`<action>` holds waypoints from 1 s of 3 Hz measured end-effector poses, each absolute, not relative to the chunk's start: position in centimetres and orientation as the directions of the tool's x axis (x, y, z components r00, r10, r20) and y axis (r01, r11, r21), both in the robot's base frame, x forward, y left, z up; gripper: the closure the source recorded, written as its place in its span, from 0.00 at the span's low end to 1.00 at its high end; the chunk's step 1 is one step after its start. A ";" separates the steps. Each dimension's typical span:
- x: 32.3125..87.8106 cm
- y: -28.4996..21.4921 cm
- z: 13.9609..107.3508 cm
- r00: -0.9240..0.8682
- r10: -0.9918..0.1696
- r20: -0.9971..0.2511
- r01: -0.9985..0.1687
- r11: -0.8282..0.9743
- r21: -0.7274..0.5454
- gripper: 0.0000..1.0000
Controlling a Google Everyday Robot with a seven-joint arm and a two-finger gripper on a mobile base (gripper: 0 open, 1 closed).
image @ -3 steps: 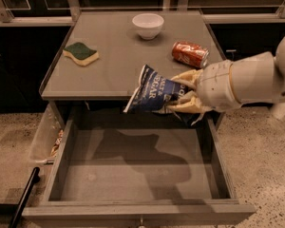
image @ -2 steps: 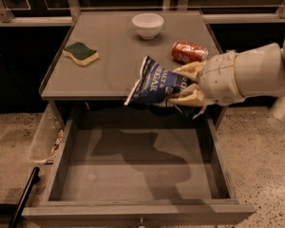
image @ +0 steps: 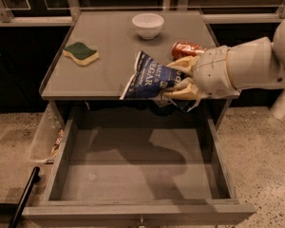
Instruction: Pick blue chip bag from top drawer and place on counter
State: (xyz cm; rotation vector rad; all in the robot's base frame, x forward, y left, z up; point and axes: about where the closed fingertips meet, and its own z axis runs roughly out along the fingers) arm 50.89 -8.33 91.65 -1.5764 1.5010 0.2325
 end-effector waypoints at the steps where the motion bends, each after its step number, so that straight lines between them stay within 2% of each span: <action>1: 55.5 -6.8 92.8 0.316 -0.664 -0.678 -0.831 0.151 -0.536 1.00; 3: 63.3 -5.5 92.7 0.362 -0.603 -0.711 -0.804 0.183 -0.565 1.00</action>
Offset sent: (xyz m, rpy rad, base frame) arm 0.1478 0.0334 0.0161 0.1217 -0.1681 0.0552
